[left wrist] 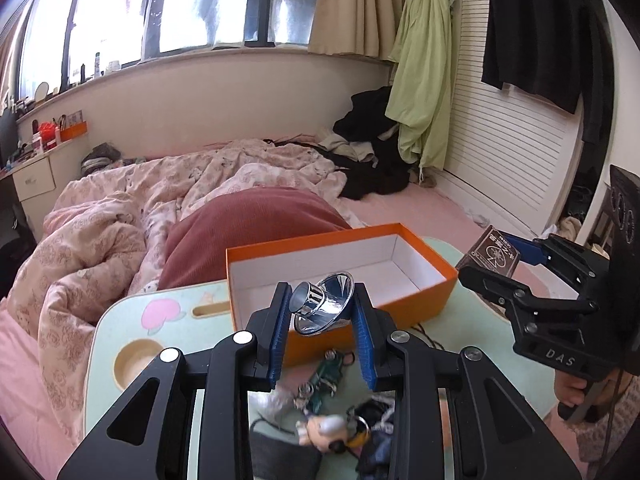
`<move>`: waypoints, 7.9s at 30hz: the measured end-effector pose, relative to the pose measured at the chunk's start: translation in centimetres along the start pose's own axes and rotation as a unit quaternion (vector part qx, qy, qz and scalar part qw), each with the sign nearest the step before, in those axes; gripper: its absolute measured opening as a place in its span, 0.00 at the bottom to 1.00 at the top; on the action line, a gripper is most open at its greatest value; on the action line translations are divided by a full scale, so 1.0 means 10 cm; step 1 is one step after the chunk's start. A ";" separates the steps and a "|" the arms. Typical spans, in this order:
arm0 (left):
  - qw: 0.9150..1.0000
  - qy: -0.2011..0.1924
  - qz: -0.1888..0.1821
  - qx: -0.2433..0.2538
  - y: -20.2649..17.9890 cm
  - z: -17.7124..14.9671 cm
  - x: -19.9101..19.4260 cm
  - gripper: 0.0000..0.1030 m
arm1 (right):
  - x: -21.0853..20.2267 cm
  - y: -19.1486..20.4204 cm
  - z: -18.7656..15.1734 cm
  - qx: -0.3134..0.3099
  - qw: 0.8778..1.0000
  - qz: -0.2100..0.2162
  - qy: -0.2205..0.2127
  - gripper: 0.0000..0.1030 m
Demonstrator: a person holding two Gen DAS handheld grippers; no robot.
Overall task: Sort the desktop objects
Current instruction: 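Lower the card and silver cup into the orange box and open both grippers, then withdraw both grippers from the box back over the table, then close the right gripper on the tan plush head, then lift the tan plush with the right gripper while the left gripper grasps the black case, then lower the plush and black case into the orange box and open both grippers, then withdraw both grippers from the box back over the table, then close the right gripper on the white fluffy pompom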
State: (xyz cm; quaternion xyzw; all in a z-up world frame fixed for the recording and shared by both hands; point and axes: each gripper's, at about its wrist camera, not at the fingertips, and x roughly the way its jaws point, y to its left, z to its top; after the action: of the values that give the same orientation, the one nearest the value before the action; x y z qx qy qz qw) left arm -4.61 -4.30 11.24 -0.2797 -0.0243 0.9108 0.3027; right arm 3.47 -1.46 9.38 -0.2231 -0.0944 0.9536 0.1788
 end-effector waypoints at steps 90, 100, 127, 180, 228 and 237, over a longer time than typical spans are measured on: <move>0.995 0.085 0.045 -0.013 0.04 -1.57 -0.32 0.88 | -0.55 -0.13 -1.44 0.008 0.988 0.144 0.058 0.59; 0.995 0.084 0.045 -0.014 0.04 -1.57 -0.32 0.89 | -0.26 -0.01 -1.33 -0.006 0.993 0.096 0.067 0.84; 0.992 0.124 0.002 -0.024 0.14 -1.16 0.06 0.77 | -0.41 0.01 -1.42 -0.007 0.992 0.126 0.027 0.49; 0.991 0.097 0.028 -0.084 0.25 -1.16 -0.27 0.77 | -0.24 -0.03 -1.15 -0.012 0.987 0.111 0.114 0.84; 0.989 0.119 0.077 -0.040 0.10 -1.47 -0.13 1.00 | -0.25 -0.06 -1.29 -0.063 0.978 0.166 0.107 0.28; 0.989 0.119 0.076 -0.040 0.10 -1.48 -0.13 1.00 | -0.31 -0.07 -1.22 -0.057 0.989 0.128 0.045 0.83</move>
State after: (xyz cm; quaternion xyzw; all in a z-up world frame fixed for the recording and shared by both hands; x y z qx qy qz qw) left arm 3.46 -7.75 -0.77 -0.3993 -0.0026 0.8896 0.2217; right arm 11.84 -0.79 0.03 -0.2855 -0.1112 0.9508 0.0458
